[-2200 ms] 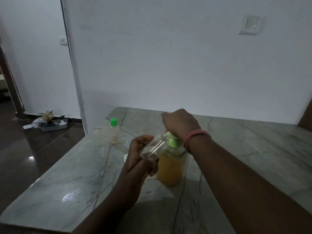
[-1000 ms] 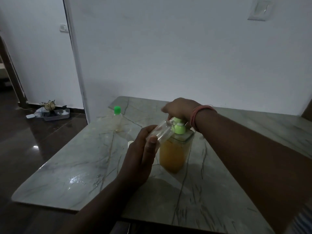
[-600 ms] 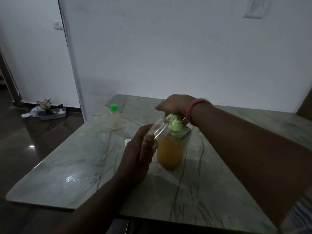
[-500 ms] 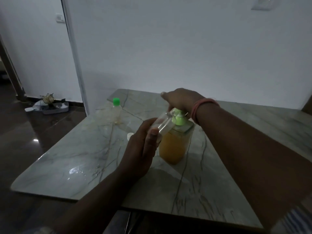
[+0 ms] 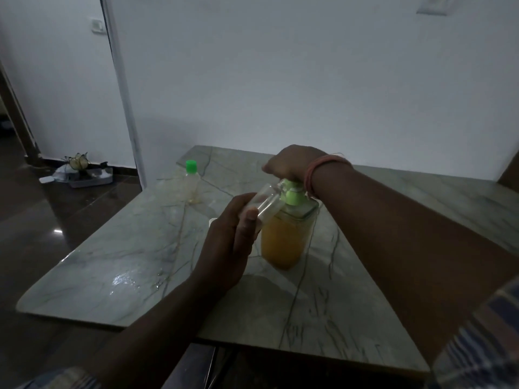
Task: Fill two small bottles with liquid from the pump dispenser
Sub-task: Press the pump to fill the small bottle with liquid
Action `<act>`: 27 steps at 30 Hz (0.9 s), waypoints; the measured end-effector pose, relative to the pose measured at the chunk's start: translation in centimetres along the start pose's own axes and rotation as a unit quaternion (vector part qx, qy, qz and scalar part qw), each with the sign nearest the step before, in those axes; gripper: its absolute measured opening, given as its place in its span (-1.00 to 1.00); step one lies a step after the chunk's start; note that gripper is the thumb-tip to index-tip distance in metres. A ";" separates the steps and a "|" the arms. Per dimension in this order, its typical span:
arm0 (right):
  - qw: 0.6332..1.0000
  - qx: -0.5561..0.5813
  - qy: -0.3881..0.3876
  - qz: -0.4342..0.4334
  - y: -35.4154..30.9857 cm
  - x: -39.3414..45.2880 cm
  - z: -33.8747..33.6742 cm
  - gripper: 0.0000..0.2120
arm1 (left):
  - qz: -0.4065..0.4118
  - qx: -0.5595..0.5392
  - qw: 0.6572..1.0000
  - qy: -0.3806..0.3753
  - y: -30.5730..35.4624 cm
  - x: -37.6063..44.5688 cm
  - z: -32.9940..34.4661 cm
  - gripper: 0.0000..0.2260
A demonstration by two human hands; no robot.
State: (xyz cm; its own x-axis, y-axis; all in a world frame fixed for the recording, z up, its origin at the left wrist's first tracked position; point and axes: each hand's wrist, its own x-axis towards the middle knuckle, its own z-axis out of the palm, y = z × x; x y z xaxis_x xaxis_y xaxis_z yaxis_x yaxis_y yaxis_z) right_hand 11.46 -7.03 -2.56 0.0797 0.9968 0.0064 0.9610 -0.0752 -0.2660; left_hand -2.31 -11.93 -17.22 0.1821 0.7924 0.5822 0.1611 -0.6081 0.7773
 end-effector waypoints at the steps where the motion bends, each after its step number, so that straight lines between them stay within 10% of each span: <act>1: 1.000 -0.003 0.005 -0.003 -0.1 0.1 -0.1 -0.69 | -0.006 0.002 1.000 0.002 0.0 0.0 0.0 -0.69; 27: 0.996 0.085 0.026 -0.013 0.7 0.1 0.2 -0.40 | 0.022 0.016 1.000 0.009 0.0 0.0 0.1 -0.66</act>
State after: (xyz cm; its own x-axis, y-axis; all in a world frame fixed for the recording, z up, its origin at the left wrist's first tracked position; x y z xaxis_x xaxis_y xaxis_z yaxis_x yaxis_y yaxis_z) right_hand 12.09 -7.01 -2.94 0.0726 0.9953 0.0645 0.9047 -0.0385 -0.4243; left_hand -2.19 -11.93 -17.26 0.1715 0.7659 0.6197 0.1838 -0.6428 0.7436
